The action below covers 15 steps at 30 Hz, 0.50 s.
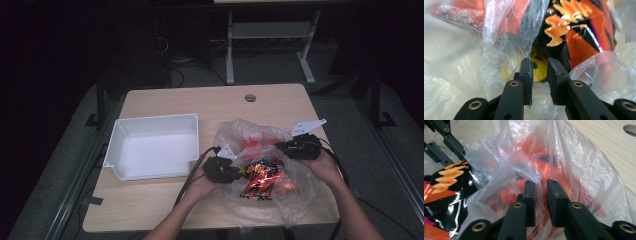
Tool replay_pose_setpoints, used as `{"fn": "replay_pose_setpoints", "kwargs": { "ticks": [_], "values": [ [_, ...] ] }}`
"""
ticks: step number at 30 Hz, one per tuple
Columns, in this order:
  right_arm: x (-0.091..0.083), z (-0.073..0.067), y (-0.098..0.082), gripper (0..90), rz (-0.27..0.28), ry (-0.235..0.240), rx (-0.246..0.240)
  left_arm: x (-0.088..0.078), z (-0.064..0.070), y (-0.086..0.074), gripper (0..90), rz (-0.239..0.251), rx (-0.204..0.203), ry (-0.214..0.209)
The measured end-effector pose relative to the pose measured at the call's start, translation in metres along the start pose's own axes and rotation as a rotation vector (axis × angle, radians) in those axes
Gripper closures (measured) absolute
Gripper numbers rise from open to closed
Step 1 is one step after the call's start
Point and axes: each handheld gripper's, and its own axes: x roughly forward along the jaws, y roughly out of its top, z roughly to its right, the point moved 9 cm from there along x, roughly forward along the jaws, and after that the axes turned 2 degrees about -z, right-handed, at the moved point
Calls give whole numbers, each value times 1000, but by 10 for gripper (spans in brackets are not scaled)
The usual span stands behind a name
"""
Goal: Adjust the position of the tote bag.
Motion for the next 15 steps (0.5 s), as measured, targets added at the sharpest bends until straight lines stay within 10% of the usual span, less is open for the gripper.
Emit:
{"fn": "replay_pose_setpoints", "kwargs": {
  "ticks": [15],
  "values": [
    [-42, -17, 13, 663, 68, 14, -39, -19, 8, 19, 726, 59, 2, -24]
  ]
}}
